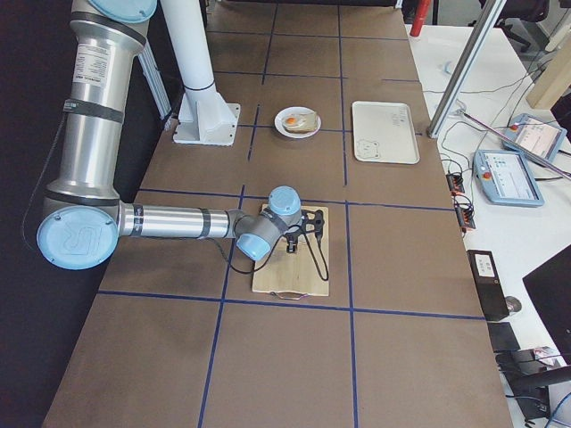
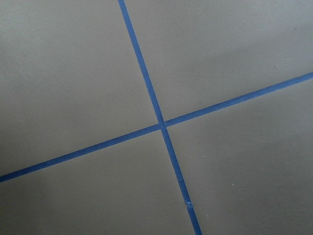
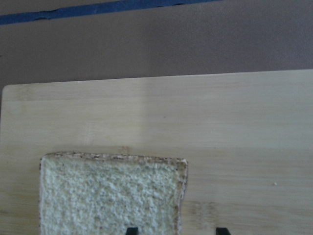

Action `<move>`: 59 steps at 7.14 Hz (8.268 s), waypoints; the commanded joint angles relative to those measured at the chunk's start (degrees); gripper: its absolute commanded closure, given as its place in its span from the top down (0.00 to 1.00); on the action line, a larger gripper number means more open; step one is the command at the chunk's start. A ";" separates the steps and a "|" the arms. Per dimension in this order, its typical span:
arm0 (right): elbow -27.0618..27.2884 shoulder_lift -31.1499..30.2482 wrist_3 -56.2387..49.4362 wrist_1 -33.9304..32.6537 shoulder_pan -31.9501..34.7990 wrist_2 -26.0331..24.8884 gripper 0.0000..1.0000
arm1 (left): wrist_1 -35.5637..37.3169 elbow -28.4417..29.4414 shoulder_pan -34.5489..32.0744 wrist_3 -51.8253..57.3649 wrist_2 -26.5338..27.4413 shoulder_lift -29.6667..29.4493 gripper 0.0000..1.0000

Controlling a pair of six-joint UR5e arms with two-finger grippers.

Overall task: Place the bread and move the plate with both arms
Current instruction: 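Lower the right gripper onto the bread slice and close on its edge, then lift the bread slice with the right gripper and carry it over the plate, then lay the bread on the egg toast and open the right gripper, then withdraw the right arm while the left arm reaches toward the plate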

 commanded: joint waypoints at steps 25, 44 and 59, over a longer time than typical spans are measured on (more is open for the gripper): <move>11.59 34.60 19.01 -19.93 -13.45 -2.04 0.00 | 0.00 -0.61 0.00 0.00 -0.09 -0.13 1.00; 6.92 39.82 5.80 -43.78 -15.80 -13.60 1.00 | -5.23 -1.23 0.35 -0.43 -0.09 -0.30 1.00; 13.17 4.93 -58.87 -55.55 29.58 8.38 1.00 | -62.97 0.77 67.57 -116.43 45.40 -16.47 1.00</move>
